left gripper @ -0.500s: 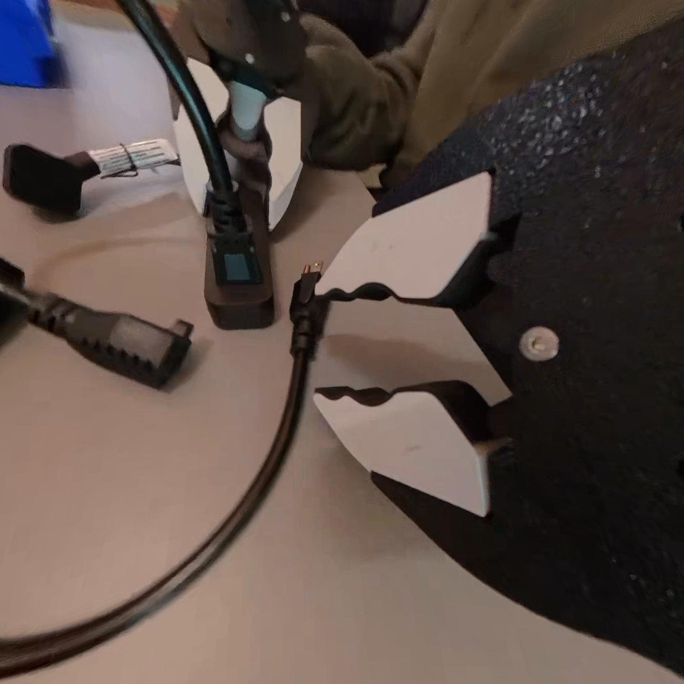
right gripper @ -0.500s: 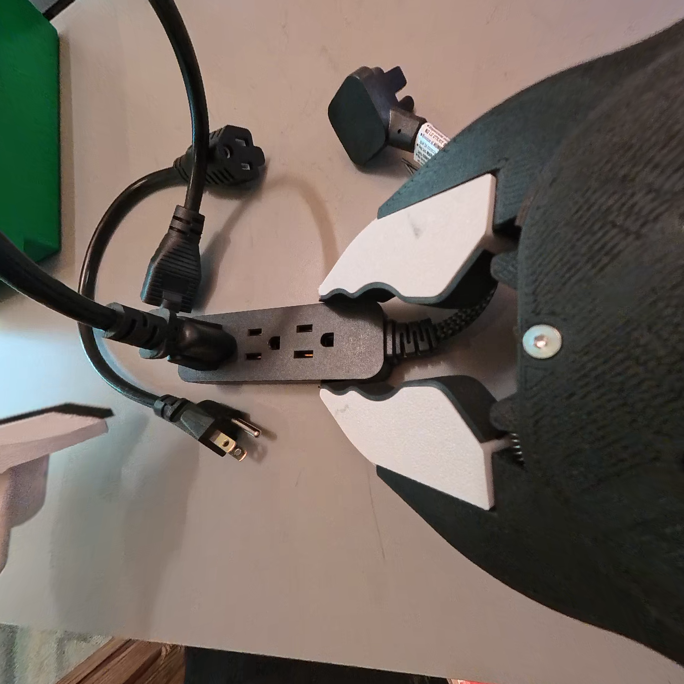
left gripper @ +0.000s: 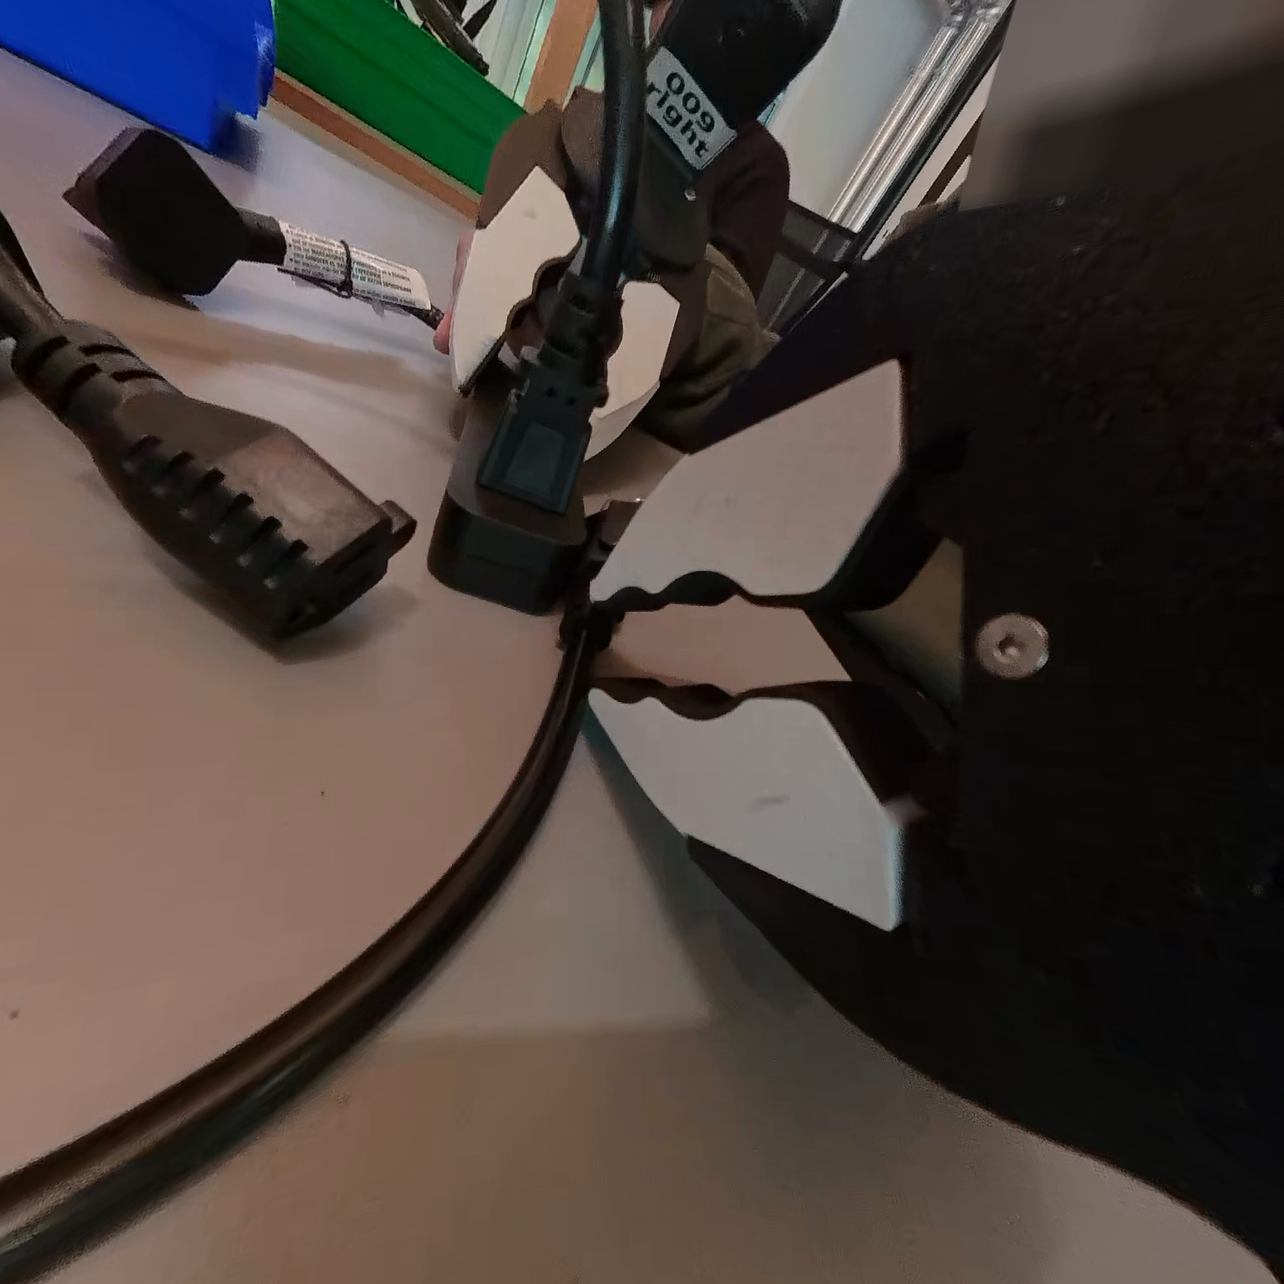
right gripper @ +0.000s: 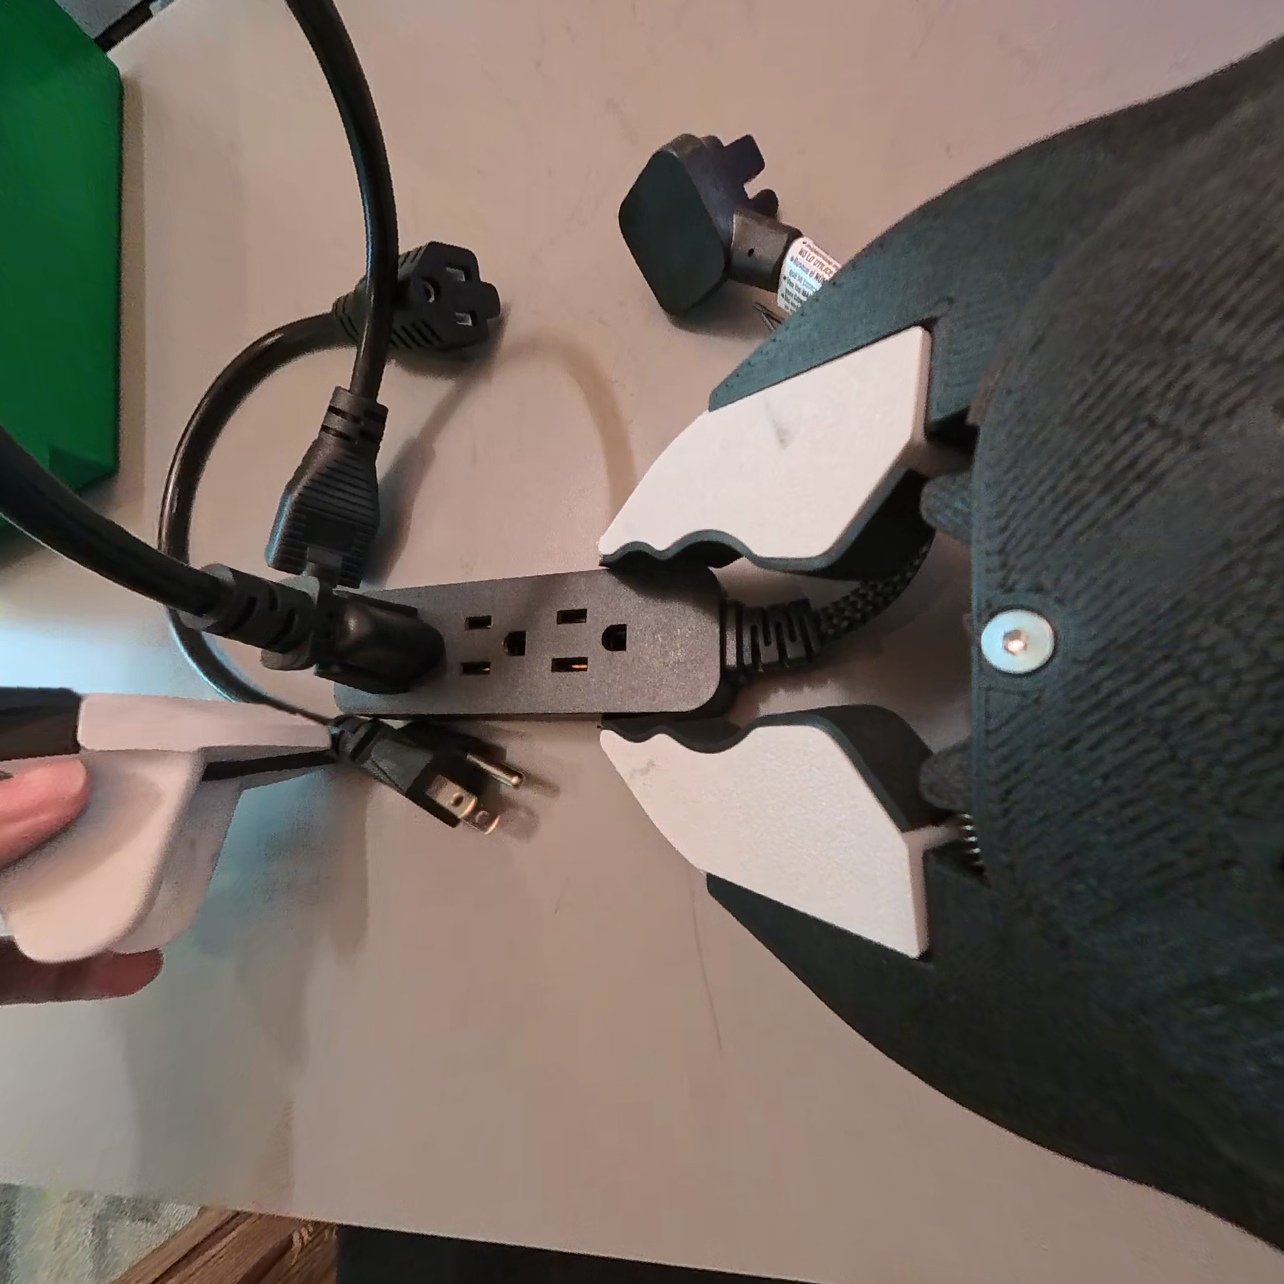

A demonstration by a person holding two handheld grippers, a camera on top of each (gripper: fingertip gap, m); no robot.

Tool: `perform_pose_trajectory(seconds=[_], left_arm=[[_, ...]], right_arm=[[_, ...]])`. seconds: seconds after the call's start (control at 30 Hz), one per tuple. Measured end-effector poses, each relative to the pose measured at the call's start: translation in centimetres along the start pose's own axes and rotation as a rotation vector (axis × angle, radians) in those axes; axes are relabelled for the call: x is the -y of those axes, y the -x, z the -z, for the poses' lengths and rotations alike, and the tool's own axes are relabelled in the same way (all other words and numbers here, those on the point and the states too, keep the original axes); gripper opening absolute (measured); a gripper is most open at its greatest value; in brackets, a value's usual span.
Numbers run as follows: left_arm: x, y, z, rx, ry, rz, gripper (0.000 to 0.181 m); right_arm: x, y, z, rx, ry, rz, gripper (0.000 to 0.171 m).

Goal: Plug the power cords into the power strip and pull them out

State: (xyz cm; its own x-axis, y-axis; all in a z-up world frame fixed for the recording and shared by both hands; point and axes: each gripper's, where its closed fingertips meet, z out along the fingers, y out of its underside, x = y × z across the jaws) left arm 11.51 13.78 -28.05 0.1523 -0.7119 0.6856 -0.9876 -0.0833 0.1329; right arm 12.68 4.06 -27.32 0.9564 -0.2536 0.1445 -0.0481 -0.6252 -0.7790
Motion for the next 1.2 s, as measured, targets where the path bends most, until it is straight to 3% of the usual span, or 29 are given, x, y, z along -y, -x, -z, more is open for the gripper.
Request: perform_pose_trajectory(seconds=[0.2, 0.3, 0.4, 0.5, 0.8, 0.87, 1.03, 1.2], left_arm=[[0.3, 0.0, -0.1, -0.008, 0.018, 0.042, 0.014], [0.6, -0.2, -0.2, -0.005, -0.034, 0.022, 0.015], [1.0, -1.0, -0.3, -0.125, -0.097, 0.118, 0.023], [1.3, -0.9, -0.4, -0.130, -0.152, 0.129, 0.019], [3.3, -1.0, -0.7, -0.042, -0.306, 0.043, 0.012], [4.0, -1.1, -0.8, 0.038, -0.332, -0.029, 0.011], [4.1, -0.8, -0.7, 0.237, -0.211, -0.328, 0.012], [3.6, 0.1, 0.3, 0.306, -0.054, -0.367, 0.009]], right_arm=[[0.0, 0.0, 0.0, -0.002, 0.000, 0.001, 0.041], [0.0, 0.0, 0.0, -0.001, 0.000, -0.003, 0.041], [0.0, -0.1, 0.0, -0.003, 0.000, -0.001, 0.041], [0.0, 0.0, 0.0, -0.006, 0.001, 0.003, 0.041], [0.0, 0.1, 0.0, 0.005, -0.002, 0.002, 0.042], [0.0, 0.1, 0.0, 0.006, -0.002, 0.007, 0.042], [-0.1, -0.1, 0.0, -0.029, 0.005, 0.024, 0.042], [-0.8, -0.3, 0.8, 0.021, -0.003, 0.012, 0.042]])
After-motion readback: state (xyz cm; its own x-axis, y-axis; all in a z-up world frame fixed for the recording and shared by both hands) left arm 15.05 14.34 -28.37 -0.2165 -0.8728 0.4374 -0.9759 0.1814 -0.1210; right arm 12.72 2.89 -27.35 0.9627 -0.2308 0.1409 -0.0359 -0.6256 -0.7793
